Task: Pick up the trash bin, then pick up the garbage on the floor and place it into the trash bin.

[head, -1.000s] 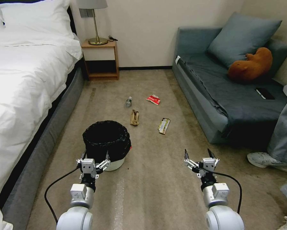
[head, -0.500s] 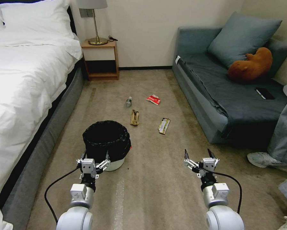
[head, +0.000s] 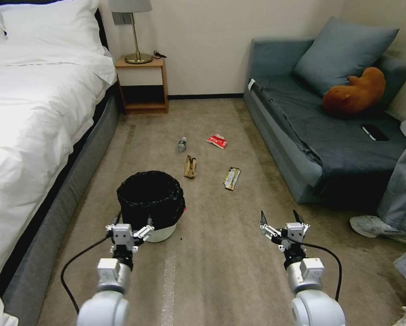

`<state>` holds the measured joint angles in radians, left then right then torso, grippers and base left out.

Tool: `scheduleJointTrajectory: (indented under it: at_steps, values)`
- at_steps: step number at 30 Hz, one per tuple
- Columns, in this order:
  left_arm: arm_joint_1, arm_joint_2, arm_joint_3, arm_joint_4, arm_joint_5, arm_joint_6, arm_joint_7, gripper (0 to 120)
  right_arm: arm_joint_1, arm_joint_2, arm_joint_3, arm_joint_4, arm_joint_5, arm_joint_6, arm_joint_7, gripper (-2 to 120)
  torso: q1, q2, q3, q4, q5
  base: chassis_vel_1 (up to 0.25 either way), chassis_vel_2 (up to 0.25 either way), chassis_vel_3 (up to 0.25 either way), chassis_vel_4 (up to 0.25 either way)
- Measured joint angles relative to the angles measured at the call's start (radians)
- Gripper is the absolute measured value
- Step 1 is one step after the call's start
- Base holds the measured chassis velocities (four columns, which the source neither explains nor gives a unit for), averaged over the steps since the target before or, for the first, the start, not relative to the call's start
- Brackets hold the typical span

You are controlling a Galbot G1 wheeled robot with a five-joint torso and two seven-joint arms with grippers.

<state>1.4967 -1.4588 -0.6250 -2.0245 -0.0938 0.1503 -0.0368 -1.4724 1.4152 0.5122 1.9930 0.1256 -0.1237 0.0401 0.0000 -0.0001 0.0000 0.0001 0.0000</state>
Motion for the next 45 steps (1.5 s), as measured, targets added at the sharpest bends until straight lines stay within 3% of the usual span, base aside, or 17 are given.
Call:
scheduleJointTrajectory:
  at_steps: [1, 9, 10, 11, 18, 26, 27, 28, 30, 31, 32, 33, 34, 36, 37, 38, 45]
  values:
    - [-0.018, 0.014, -0.025, -0.01, -0.031, 0.051, -0.012, 100, 0.03, -0.032, -0.014, -0.003, 0.047, -0.047, 0.017, 100, 0.0, 0.0, 0.0, -0.0001, 0.0, 0.0, 0.0, 0.0, 0.0]
    - [-0.076, 0.058, -0.105, -0.039, -0.131, 0.214, -0.052, 100, 0.131, -0.143, -0.064, -0.012, 0.212, -0.214, 0.072, 100, 0.0, 0.0, 0.0, 0.0, 0.0, 0.0, 0.0, 0.0, 0.0]
    - [-0.098, 0.076, -0.136, -0.051, -0.17, 0.277, -0.067, 100, 0.17, -0.186, -0.083, -0.016, 0.275, -0.277, 0.093, 100, 0.0, 0.0, 0.0, 0.0, 0.0, 0.0, 0.0, 0.0, 0.0]
    - [-0.098, 0.076, -0.136, -0.051, -0.17, 0.277, -0.067, 100, 0.17, -0.186, -0.083, -0.016, 0.275, -0.277, 0.093, 100, 0.0, 0.0, 0.0, 0.0, 0.0, 0.0, 0.0, 0.0, 0.0]
    - [-0.169, 0.13, -0.235, -0.086, -0.291, 0.474, -0.117, 100, 0.297, -0.325, -0.144, -0.027, 0.481, -0.483, 0.163, 100, 0.0, 0.0, 0.0, 0.0, 0.0001, 0.0, 0.0, 0.0, 0.0]
    - [-0.179, 0.141, -0.244, -0.089, -0.311, 0.493, -0.12, 100, 0.357, -0.391, -0.149, -0.061, 0.554, -0.512, 0.162, 100, 0.0, 0.0, 0.0, 0.0002, 0.0003, 0.0, 0.0, 0.0, 0.0]
    - [-0.229, 0.198, -0.254, -0.081, -0.384, 0.476, -0.096, 100, 0.377, -0.421, -0.136, -0.069, 0.561, -0.494, 0.154, 100, 0.0, 0.0, 0.0, 0.0003, -0.0021, 0.0, 0.0, 0.0, 0.0]
    - [-0.229, 0.198, -0.254, -0.081, -0.384, 0.476, -0.096, 100, 0.377, -0.421, -0.136, -0.069, 0.561, -0.494, 0.154, 100, 0.0, 0.0, 0.0, 0.0003, -0.0021, 0.0, 0.0, 0.0, 0.0]
    - [-0.27, 0.251, -0.265, -0.076, -0.437, 0.45, -0.076, 100, 0.377, -0.426, -0.136, -0.072, 0.561, -0.489, 0.15, 100, 0.0, 0.0, 0.0, -0.0008, 0.0028, 0.0, 0.0, 0.0, 0.0]
    - [-0.283, 0.266, -0.255, -0.069, -0.456, 0.447, -0.067, 100, 0.376, -0.429, -0.133, -0.072, 0.559, -0.483, 0.15, 100, 0.0, 0.0, 0.0, -0.0003, 0.0011, 0.0, 0.0, 0.0, 0.0]
    - [-0.283, 0.266, -0.255, -0.069, -0.456, 0.447, -0.067, 100, 0.376, -0.429, -0.133, -0.072, 0.559, -0.483, 0.15, 100, 0.0, 0.0, 0.0, -0.0003, 0.0011, 0.0, 0.0, 0.0, 0.0]
    - [-0.287, 0.27, -0.248, -0.062, -0.463, 0.447, -0.065, 100, 0.374, -0.43, -0.132, -0.072, 0.557, -0.481, 0.149, 100, 0.0, 0.0, 0.0, -0.0006, -0.0023, 0.0, 0.0, 0.0, 0.0]
    - [-0.29, 0.275, -0.243, -0.058, -0.466, 0.447, -0.066, 100, 0.372, -0.43, -0.131, -0.072, 0.553, -0.477, 0.149, 100, 0.0, 0.0, 0.0, -0.0001, 0.0007, 0.0, 0.0, 0.0, 0.0]
    - [-0.29, 0.276, -0.241, -0.057, -0.466, 0.446, -0.067, 100, 0.371, -0.43, -0.131, -0.072, 0.553, -0.476, 0.148, 100, 0.0, 0.0, 0.0, -0.0002, 0.0016, 0.0, 0.0, 0.0, 0.0]
    - [-0.29, 0.276, -0.24, -0.057, -0.466, 0.446, -0.068, 100, 0.37, -0.43, -0.131, -0.072, 0.552, -0.476, 0.148, 100, 0.0, 0.0, 0.0, -0.0001, 0.0017, 0.0, 0.0, 0.0, 0.0]
    - [-0.285, 0.274, -0.235, -0.056, -0.467, 0.448, -0.075, 100, 0.367, -0.43, -0.132, -0.072, 0.547, -0.473, 0.148, 100, 0.0, 0.0, 0.0, -0.0001, -0.0014, 0.0, 0.0, 0.0, 0.0]
    - [-0.294, 0.277, -0.222, -0.027, -0.509, 0.47, -0.134, 100, 0.353, -0.43, -0.136, -0.074, 0.531, -0.462, 0.144, 100, 0.0, 0.0, 0.0, -0.0001, 0.0001, 0.0, 0.0, 0.0, 0.0]
